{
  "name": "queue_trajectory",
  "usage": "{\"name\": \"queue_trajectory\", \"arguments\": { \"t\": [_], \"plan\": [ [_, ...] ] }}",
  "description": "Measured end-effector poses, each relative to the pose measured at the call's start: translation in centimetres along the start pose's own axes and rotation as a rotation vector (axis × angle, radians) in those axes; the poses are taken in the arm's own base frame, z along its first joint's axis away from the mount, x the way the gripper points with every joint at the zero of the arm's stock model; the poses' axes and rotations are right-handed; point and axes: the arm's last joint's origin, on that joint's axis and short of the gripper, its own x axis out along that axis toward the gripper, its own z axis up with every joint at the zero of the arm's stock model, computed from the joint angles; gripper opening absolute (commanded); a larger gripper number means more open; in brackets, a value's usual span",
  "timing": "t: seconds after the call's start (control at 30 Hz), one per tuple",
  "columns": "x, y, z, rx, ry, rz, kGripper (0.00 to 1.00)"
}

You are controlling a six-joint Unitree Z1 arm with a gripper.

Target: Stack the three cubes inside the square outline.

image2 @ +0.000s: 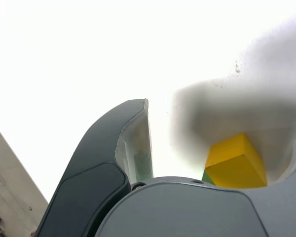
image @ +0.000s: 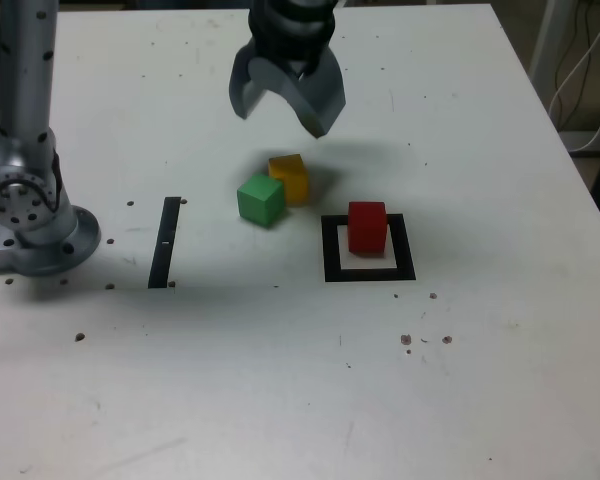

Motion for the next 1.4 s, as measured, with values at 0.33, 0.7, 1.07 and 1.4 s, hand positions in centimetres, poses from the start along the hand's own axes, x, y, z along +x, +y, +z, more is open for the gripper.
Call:
{"name": "queue_trajectory", "arguments": {
  "t": [0.33,0.7,1.07,1.4],
  "plan": [
    [0.6,-1.1,-0.3,0.009,-0.047,-0.054,0.97],
    [1.8,-2.2,0.2,0.034,-0.107,-0.096,0.96],
    [2.7,-2.0,1.6,0.056,-0.081,-0.080,0.89],
    [3.7,-2.1,2.0,0.061,-0.069,-0.085,0.85]
  ]
}}
